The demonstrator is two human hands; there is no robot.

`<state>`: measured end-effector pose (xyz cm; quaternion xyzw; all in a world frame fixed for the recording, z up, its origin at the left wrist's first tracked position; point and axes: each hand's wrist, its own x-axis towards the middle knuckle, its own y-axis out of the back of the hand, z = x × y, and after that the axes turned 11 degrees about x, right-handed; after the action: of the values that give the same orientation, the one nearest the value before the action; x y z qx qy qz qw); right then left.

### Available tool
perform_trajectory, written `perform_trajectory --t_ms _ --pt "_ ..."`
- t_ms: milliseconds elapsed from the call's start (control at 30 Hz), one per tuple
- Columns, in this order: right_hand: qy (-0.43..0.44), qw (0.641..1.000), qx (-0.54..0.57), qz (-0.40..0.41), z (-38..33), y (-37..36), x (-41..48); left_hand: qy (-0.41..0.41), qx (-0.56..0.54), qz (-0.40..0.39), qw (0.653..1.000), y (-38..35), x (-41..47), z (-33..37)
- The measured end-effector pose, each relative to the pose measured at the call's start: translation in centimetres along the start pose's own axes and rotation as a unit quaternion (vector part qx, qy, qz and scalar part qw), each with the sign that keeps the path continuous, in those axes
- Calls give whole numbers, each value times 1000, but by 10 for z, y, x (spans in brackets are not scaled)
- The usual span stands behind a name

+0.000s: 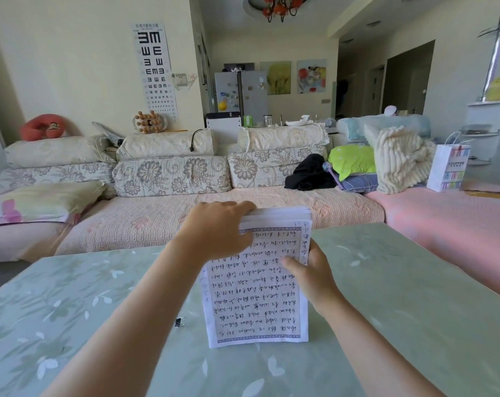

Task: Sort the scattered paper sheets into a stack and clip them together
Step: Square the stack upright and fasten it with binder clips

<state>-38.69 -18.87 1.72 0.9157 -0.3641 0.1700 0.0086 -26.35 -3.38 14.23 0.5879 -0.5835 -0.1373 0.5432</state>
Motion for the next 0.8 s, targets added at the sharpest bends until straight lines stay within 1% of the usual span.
perform_trajectory --t_ms 67,133,167,200,233,267,300,333,367,400,467,533,600,667,733,800 --pt "1 1000 3 -3 0 0 -1 35 11 -9 999 0 -17 -23" --pt "0 1000 4 1 0 -1 -1 88 -18 5 996 -4 -34 -40" --pt "-1 1000 5 5 0 -2 -2 122 -69 17 990 -10 -40 -44" --pt "-1 1000 8 9 0 -2 -2 158 -170 31 972 -17 -45 -45" --pt "-1 1000 9 12 0 -3 -2 196 -311 49 929 -26 -47 -43" --pt "-1 1000 9 15 0 -3 -2 228 -454 73 858 -35 -49 -37" --pt "-1 1000 9 20 0 -3 -2 254 -561 92 782 -43 -52 -28" --pt "-1 1000 11 24 1 -4 -2 274 -628 100 721 -51 -56 -18" --pt "-1 1000 14 28 1 -5 -3 288 -661 98 686 -60 -60 -10" --pt "0 999 17 28 2 -6 -3 294 -682 87 663 -69 -64 -2" --pt "4 1000 16 22 2 -7 -4 304 -703 70 640 -80 -68 9" --pt "9 999 17 26 1 -7 -2 321 -703 87 628 -85 -65 13" --pt "10 999 23 39 1 -5 0 320 -698 107 631 -86 -63 18" --pt "12 999 13 33 2 -6 0 318 -696 111 634 -88 -65 25" --pt "13 999 2 31 4 -8 -1 327 -693 96 636 -92 -70 28" --pt "5 999 2 40 4 -8 -1 313 -694 75 644 -96 -75 30"
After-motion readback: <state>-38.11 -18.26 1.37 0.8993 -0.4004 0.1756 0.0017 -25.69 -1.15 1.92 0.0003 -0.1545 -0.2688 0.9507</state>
